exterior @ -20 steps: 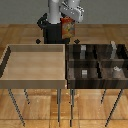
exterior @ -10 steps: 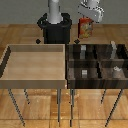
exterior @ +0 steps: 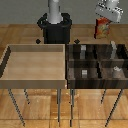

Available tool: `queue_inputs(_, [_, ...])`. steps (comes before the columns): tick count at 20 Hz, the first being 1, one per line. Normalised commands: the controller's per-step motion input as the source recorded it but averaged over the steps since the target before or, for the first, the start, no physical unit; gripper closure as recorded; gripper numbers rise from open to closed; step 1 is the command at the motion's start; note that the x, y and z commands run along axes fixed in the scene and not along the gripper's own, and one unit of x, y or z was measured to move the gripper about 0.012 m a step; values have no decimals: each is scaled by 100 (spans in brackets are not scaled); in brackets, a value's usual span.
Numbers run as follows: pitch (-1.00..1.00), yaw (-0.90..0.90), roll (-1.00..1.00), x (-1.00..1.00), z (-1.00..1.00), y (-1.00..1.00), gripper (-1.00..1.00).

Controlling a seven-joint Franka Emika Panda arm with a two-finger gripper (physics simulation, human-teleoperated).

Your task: Place the box of cereal into the appropriate compartment.

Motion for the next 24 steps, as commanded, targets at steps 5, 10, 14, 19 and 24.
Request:
queue_inputs(5, [0, 0, 0, 0, 0, 100, 100])
queue_inputs(10, [0, 0, 0, 0, -50, 40, 100])
queue_inputs(14, [0, 0, 0, 0, -100, 0, 100])
queue_inputs(19, [0, 0, 0, 0, -100, 0, 100])
queue_inputs(24, [0, 0, 0, 0, -100, 0, 100])
